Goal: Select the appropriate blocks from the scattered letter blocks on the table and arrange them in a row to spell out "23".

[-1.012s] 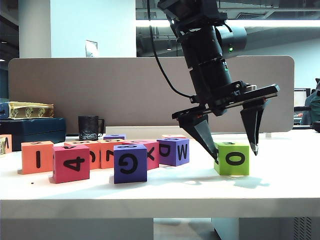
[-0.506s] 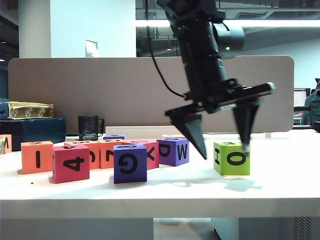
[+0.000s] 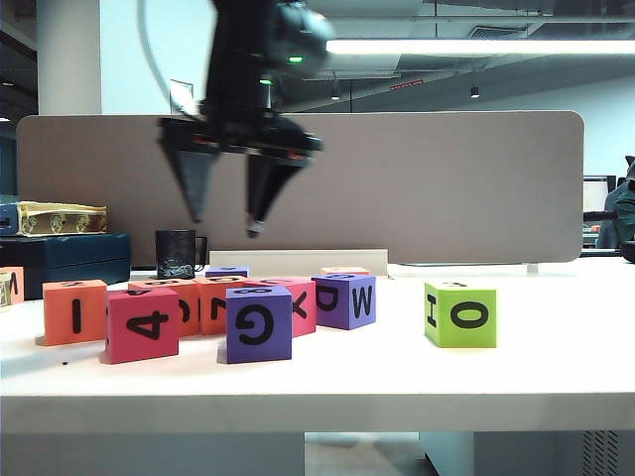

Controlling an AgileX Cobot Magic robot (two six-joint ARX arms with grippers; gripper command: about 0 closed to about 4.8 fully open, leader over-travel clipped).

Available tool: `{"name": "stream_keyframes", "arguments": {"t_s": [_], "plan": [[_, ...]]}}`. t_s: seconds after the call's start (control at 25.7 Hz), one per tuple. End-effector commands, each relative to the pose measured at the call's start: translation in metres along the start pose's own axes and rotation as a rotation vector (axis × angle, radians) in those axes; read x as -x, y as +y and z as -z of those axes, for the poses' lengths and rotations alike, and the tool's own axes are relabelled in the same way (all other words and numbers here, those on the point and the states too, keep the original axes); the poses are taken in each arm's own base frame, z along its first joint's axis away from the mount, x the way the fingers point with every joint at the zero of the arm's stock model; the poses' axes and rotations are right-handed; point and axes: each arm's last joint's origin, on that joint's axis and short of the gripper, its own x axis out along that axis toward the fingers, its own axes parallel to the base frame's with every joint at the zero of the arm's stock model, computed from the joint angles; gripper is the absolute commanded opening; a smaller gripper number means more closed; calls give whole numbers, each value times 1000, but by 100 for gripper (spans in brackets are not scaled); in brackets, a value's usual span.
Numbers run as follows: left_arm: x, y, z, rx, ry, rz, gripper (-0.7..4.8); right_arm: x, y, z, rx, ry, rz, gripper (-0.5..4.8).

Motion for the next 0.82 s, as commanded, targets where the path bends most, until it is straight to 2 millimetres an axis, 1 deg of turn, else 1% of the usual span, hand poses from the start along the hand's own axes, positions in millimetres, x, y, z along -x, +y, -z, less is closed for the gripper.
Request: {"name": "stream_keyframes", "arguments": {"t_s": [0.04,0.19,0.35,0.39,0.47,0.55,0.62,0.7,0.82], "plan": [[6,27,3,86,-6,58,372,1,1,-2,9,-17,0,-1],[5,61,6,196,-4,71,372,1,1,-3,9,-18,-1,-1],[-1,88,9,286,11,142,372,1,1,-3,9,-19,8,-1],[-5,99,11,317,21,175,372,1,1,-3,9,-20,7,-1],[-8,111,14,343,32,182,372,1,0,-3,9,-19,8,-1],[-11,115,18,352,45,179,372,1,1,-3,9,-19,8,-1],[-17,121,30,369,86,175,372,1,0,-3,7,-19,14,-1],[-20,126,37,379,109,150,372,1,0,-3,6,-21,16,-1],[-13,130,46,387,106,110,372,1,0,-3,6,-22,15,-1]]}}
